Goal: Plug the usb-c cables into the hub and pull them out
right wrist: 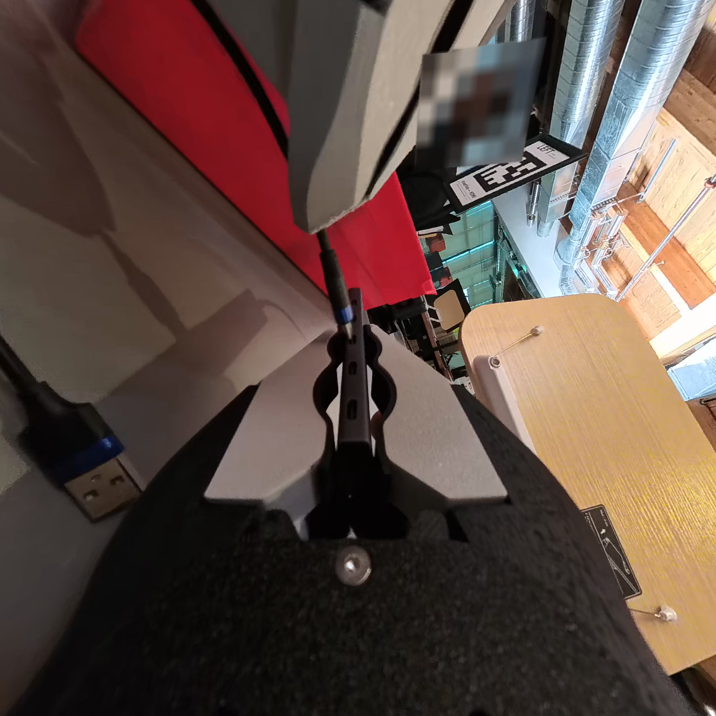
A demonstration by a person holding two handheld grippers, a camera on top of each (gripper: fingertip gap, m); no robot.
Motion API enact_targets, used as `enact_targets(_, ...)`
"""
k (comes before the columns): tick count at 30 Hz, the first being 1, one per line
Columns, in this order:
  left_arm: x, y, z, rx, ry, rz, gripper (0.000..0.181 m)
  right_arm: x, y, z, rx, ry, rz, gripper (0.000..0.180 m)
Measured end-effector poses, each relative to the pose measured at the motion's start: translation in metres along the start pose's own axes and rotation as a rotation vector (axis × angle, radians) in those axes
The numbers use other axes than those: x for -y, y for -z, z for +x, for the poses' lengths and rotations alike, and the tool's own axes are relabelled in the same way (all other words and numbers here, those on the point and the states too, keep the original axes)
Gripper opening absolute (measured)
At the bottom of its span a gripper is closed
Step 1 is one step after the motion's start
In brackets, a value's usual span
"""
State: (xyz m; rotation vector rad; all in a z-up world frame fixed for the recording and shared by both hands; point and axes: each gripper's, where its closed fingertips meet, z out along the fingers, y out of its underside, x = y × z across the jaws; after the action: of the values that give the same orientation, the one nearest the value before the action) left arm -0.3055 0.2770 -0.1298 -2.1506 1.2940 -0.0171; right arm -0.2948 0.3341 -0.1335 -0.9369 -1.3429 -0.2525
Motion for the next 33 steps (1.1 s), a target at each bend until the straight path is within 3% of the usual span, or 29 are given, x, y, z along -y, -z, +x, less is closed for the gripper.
enact_targets(33, -0.008, -0.009, 0.009, -0.105, 0.122, -0.016, 0.002, 0.0, -0.002, -0.012, 0.02, 0.101, -0.027, 0.009)
